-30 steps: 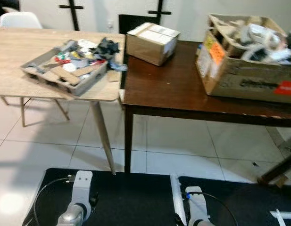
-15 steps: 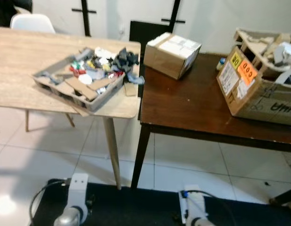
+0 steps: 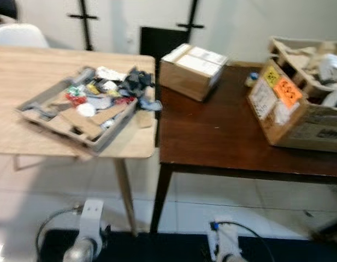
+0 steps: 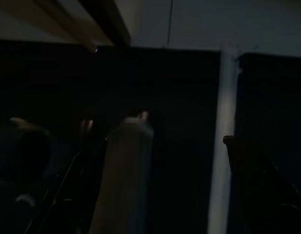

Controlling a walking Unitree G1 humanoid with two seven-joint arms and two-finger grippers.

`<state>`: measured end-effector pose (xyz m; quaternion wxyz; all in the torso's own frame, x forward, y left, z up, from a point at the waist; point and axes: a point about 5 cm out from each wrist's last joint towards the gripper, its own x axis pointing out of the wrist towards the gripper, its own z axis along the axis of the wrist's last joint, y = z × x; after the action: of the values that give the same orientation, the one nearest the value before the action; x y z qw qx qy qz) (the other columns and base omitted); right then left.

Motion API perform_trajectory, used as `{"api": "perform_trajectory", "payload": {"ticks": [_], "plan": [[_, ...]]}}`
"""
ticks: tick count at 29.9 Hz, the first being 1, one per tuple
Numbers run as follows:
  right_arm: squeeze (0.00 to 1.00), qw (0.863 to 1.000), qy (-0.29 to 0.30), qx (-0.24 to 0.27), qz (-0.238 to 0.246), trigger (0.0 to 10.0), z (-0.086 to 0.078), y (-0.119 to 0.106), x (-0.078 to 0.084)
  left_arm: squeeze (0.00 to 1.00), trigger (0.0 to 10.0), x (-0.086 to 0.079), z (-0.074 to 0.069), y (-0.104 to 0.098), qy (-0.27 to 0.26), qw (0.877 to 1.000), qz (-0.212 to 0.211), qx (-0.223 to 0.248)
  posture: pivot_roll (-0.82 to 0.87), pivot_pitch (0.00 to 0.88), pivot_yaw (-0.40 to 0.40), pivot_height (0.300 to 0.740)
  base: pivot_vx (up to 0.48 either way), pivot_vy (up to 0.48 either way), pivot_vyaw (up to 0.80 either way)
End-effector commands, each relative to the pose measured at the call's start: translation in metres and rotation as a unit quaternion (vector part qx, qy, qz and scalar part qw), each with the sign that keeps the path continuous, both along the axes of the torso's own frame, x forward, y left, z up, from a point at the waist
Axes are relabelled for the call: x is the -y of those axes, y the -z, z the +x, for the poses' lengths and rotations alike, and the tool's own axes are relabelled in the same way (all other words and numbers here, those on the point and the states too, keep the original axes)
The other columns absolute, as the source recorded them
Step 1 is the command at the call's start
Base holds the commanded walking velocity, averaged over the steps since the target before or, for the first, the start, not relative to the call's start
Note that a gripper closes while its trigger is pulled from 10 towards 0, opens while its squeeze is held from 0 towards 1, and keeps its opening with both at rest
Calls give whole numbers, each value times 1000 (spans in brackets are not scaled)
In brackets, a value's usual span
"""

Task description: Picking trash to rubbish bin

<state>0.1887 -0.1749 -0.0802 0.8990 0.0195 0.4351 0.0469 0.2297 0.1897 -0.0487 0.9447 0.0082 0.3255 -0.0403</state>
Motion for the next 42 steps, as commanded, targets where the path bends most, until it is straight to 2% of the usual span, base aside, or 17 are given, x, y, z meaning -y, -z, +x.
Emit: {"api": "perform_trajectory", "payload": {"ticks": [1, 9, 20, 38, 42], "plan": [[0, 1000, 6, -4, -5, 10000, 1, 0, 3, 0, 10000, -1, -8, 5, 0, 1000, 1, -15, 115, 99, -10, 740, 259, 0, 0], [0, 1000, 6, -9, -7, 10000, -2, 1, 3, 0, 10000, -2, -9, 6, 0, 1000, 12, -20, 117, 99, -5, 740, 0, 0, 0], [0, 1000, 8, -12, -6, 10000, -4, 2, 3, 0, 10000, -4, -12, 8, -11, 1000, 6, -26, 117, 103, -7, 740, 0, 0, 0], [0, 1000, 7, -13, -8, 10000, -5, 3, 5, 0, 10000, -3, -12, 9, -6, 999, 6, -31, 113, 94, -6, 740, 0, 367, 0], [0, 1000, 6, -13, -8, 10000, -5, 3, 5, 0, 10000, -4, -14, 11, 5, 999, 15, -46, 113, 93, -6, 740, 0, 195, 0]]}}
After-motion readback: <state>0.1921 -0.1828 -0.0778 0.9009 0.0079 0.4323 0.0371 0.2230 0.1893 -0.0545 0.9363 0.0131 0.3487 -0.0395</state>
